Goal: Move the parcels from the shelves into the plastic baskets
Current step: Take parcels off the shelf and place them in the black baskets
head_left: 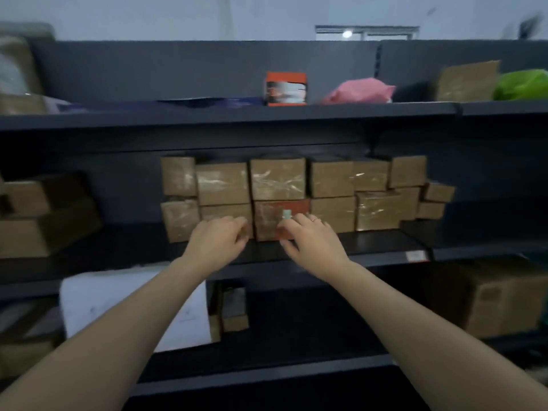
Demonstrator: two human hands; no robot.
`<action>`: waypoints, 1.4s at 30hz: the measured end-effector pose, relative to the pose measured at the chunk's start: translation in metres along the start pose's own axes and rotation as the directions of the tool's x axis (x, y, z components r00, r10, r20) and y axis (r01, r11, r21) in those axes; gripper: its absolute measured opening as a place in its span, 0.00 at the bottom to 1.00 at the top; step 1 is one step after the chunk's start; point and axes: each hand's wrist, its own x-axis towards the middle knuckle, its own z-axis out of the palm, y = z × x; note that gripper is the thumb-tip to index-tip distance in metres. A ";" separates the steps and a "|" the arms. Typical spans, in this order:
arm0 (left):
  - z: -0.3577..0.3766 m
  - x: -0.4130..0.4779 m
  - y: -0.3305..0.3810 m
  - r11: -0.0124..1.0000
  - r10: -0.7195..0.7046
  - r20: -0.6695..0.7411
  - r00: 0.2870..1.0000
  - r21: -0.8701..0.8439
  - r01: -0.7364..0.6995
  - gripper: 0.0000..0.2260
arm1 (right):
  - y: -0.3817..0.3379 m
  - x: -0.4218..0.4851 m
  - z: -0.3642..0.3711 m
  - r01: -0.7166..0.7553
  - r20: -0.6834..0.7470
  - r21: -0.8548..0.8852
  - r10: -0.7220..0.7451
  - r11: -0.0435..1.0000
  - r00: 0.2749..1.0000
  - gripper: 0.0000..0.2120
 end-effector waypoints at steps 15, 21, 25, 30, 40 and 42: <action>0.006 0.024 -0.190 0.941 -0.315 -0.150 0.937 0.080 0.329 0.12 | -0.110 0.203 0.100 0.369 -0.039 0.177 -0.368 0.912 0.929 0.20; 0.018 0.062 -0.218 0.921 -0.388 -0.139 0.911 -0.088 0.379 0.24 | -0.114 0.246 0.107 0.308 -0.295 -0.047 -0.307 0.950 0.905 0.15; 0.024 0.103 -0.238 0.868 -0.416 -0.138 0.899 -0.354 0.348 0.31 | -0.112 0.274 0.100 0.147 -0.250 -0.155 -0.182 0.977 0.951 0.25; 0.026 0.153 -0.248 0.735 -0.383 -0.027 0.923 -0.614 0.287 0.37 | -0.125 0.306 0.093 -0.041 0.005 -0.281 0.044 0.959 0.999 0.27; 0.043 0.149 -0.299 0.692 -0.527 -0.143 0.838 -0.645 0.325 0.33 | -0.166 0.326 0.116 0.126 -0.002 -0.048 -0.126 0.991 0.992 0.23; 0.045 0.135 -0.323 0.695 -0.572 -0.164 0.804 -0.618 0.368 0.35 | -0.178 0.324 0.129 0.160 0.045 -0.009 -0.160 0.987 0.986 0.23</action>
